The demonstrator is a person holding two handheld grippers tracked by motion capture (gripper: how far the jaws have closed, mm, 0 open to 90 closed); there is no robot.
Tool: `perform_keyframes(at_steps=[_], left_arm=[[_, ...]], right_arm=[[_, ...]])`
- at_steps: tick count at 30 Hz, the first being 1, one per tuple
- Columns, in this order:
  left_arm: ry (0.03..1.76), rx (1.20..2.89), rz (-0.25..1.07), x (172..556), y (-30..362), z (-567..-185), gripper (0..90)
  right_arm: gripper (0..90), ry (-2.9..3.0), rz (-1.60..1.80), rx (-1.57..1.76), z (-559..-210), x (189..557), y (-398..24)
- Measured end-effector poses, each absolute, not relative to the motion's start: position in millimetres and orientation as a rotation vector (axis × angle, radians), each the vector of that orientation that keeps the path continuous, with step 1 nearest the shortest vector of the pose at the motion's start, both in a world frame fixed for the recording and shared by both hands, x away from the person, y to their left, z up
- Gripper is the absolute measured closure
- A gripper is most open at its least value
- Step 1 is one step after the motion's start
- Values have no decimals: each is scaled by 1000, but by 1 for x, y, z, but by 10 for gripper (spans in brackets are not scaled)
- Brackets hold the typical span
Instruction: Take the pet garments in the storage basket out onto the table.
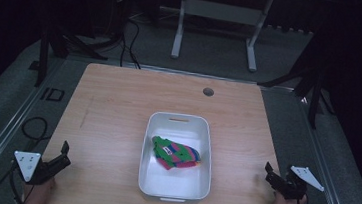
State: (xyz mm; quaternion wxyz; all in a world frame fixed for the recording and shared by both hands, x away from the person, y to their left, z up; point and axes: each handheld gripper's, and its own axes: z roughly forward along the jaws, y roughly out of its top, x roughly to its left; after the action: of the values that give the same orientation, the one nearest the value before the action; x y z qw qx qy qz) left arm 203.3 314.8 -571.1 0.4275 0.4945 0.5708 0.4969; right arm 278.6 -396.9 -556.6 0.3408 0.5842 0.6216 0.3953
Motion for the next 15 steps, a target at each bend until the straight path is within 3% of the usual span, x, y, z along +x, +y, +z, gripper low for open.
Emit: perform_keyframes(at_steps=[15], left_arm=[[1417, 1228, 1225, 202, 317, -571, 13]], right_arm=[[146, 1753, 1016, 1552, -558, 285, -397]])
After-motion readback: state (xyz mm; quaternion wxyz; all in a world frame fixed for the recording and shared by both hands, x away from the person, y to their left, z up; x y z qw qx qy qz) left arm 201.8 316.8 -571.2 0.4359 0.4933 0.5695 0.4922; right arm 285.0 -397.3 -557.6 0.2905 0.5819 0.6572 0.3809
